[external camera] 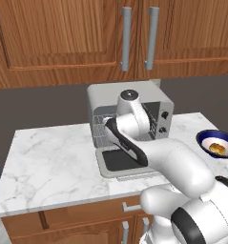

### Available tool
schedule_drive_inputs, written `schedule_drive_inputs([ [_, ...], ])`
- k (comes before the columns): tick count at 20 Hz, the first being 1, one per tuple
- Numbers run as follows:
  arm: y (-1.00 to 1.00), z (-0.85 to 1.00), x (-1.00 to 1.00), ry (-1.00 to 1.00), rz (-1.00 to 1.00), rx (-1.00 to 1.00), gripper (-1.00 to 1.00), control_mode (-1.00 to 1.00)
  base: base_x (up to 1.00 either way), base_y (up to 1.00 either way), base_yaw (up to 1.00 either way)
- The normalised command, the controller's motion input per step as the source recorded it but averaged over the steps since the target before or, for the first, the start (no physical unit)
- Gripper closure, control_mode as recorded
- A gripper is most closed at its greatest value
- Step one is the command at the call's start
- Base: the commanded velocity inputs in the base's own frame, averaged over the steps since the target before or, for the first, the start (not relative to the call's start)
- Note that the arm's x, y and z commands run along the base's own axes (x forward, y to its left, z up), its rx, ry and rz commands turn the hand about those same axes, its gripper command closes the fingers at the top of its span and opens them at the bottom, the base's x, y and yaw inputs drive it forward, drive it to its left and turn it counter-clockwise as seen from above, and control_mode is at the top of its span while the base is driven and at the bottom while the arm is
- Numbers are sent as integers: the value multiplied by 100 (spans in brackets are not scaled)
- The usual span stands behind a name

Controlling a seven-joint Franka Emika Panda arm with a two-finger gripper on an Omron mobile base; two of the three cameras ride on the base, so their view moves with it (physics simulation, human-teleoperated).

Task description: Pick up the heated bread from the toaster oven and place it in the bowl. Then move the bread bowl to the dining counter.

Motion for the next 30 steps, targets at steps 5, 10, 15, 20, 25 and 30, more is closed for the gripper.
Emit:
schedule_drive_inputs([
  [5, 3, -22, 3, 0, -4, 0, -100, -100, 0, 0, 0],
  [10, 0, -5, 9, 0, -5, 0, -100, -100, 0, 0, 0],
  [15, 0, -6, 14, 0, -6, 0, -100, -100, 0, 0, 0],
  [20, 0, -1, 17, 0, -5, 0, -100, -100, 0, 0, 0],
  [25, 0, -7, 13, 0, -5, 0, -100, -100, 0, 0, 0],
  [30, 0, -15, 8, 0, -4, 0, -100, -100, 0, 0, 0],
])
